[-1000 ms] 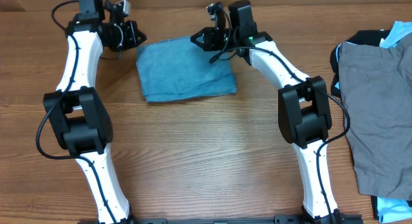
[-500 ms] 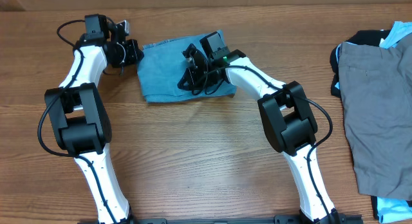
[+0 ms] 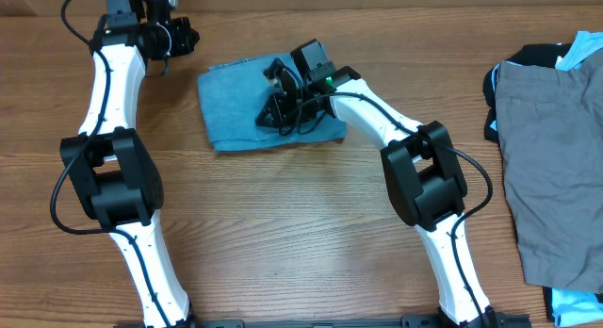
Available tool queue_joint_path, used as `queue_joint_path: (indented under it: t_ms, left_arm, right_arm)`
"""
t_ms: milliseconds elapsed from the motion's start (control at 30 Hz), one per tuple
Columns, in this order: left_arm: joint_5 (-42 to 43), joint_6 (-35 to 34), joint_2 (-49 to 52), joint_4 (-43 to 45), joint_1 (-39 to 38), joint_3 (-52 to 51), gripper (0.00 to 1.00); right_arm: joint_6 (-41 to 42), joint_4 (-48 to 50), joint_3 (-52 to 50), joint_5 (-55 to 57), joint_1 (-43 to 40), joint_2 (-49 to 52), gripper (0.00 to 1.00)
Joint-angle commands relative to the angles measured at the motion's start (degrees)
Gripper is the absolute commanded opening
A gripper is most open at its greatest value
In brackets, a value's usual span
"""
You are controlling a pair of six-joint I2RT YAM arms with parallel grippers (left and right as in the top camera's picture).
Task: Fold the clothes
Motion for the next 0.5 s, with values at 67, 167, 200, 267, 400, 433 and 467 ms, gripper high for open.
queue_joint_path:
  t_ms: [67,167,200,267,400,433,467]
  left_arm:
    - [-0.63,1.7,-0.15,-0.72,-0.48,0.2,0.04]
    - [-0.63,1.7,-0.15,-1.14,-0.48,0.2,0.04]
    - [-0.66,1.75,-0.15,-1.44,-0.48,0.2,0.04]
    - [-0.66,2.86,-0.15,-2.25,-0.48,0.2,0.04]
    - [-0.83,5.25,-0.15,-3.87,-0.48,0.2,0.04]
    - [-0.83,5.35,-0.15,-4.09,-0.48,0.17,0.04]
    - [-0.81,5.35,-0.15,-4.09,-0.48,0.17,0.04]
  right_arm:
    - [-0.04,4.55,-0.07,3.45,6.45,-2.58,0.04]
    - [-0.04,6.82,-0.33,6.36,10.03,-1.6,0.04]
    - [-0.04,6.91,-0.35,7.43,10.8,-1.31,0.04]
    - [-0.04,5.42,-0.35,12.11,12.15,-0.63,0.04]
    - [-0.02,2.84,-0.35,20.41,12.7,2.6,0.04]
    - [-0.04,3.04,-0.35,20.41,12.44,3.8,0.04]
    - [-0.02,3.06,-0.35,20.41,12.33,4.37,0.04]
